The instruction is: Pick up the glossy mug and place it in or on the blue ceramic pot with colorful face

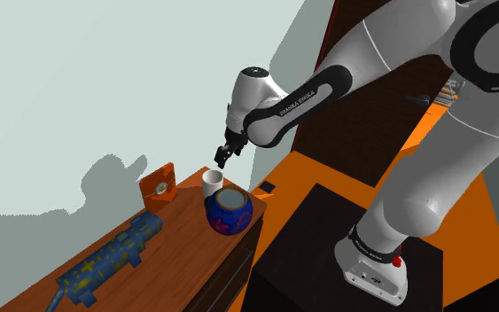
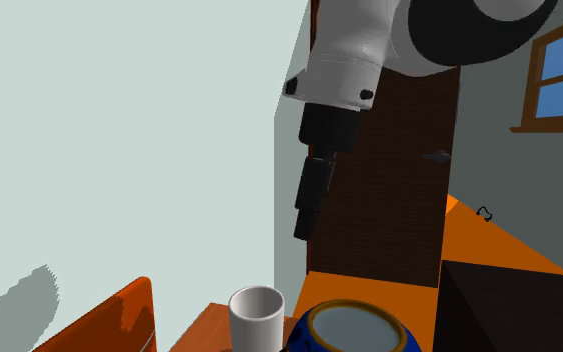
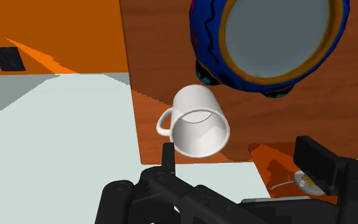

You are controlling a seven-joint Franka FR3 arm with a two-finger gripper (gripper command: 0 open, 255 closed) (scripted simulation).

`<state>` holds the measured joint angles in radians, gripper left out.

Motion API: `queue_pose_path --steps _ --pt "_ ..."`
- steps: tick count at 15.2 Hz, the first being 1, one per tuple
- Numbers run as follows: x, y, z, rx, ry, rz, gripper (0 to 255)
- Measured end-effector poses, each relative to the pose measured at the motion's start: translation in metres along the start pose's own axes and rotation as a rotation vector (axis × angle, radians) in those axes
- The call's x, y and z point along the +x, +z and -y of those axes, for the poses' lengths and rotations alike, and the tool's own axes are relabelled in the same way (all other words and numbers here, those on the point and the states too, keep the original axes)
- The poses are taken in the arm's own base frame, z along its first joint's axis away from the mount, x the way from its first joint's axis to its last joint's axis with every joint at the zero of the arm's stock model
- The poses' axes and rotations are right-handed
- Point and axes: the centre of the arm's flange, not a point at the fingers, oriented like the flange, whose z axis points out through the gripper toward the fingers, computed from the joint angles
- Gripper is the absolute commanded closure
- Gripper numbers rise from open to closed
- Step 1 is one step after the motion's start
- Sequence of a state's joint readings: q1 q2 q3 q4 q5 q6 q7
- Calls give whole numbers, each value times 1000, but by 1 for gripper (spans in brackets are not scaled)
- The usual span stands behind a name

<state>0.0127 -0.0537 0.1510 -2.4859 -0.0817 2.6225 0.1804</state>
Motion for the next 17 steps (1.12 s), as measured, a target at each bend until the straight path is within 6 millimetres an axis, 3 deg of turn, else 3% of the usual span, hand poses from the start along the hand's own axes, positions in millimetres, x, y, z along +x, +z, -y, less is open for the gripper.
queue_pose_path --steps 11,17 --pt "48 131 40 -38 -17 -15 0" --pt "50 168 40 -42 -19 -16 0"
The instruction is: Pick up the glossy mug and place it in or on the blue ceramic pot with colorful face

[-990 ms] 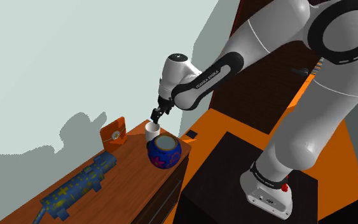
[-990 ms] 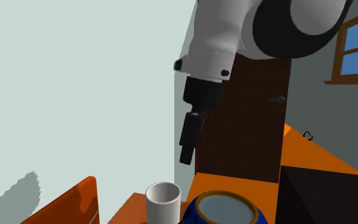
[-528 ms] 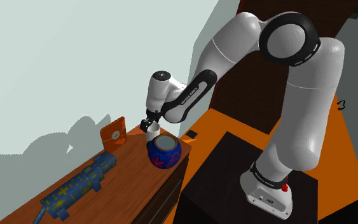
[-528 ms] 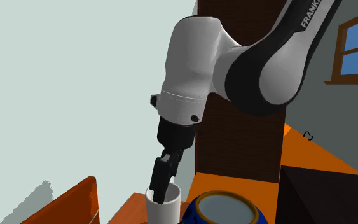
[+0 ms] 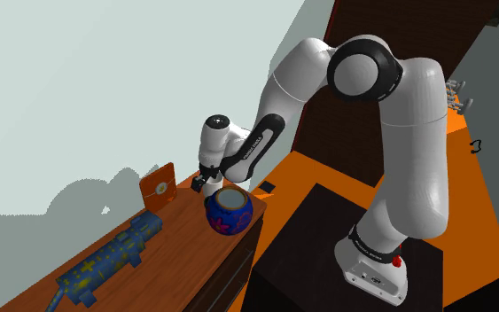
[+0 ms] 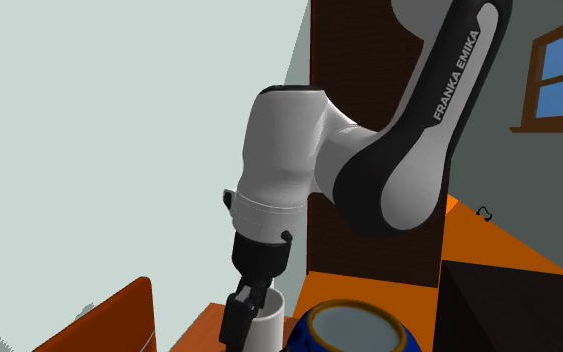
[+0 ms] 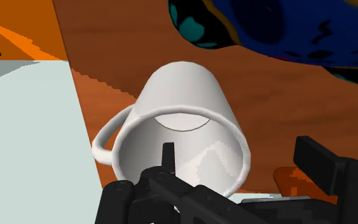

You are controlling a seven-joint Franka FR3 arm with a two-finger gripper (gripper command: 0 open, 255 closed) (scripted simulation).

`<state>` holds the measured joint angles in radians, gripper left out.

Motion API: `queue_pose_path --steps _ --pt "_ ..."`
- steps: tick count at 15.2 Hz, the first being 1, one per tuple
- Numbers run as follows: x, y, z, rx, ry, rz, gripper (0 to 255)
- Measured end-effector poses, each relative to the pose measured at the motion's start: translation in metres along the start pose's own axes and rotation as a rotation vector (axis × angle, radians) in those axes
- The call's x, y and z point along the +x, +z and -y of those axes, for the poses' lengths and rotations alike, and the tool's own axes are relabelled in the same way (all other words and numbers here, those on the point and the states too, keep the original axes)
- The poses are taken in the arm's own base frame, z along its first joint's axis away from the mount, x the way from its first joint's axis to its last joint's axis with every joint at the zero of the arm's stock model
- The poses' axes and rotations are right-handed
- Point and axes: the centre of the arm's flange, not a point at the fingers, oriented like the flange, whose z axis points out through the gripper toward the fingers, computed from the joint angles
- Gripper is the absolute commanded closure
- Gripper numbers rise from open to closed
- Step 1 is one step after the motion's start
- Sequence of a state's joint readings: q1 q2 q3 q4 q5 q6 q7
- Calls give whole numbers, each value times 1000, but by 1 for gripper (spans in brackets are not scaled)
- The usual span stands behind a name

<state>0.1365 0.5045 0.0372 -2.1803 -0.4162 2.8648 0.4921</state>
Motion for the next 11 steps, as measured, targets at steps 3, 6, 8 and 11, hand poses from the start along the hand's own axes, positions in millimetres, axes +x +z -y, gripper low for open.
queue_pose_path --steps 3,6,8,11 --pt "0 13 0 0 0 0 0" --pt "0 14 0 0 0 0 0" --pt "0 14 0 0 0 0 0" --pt "0 14 0 0 0 0 255"
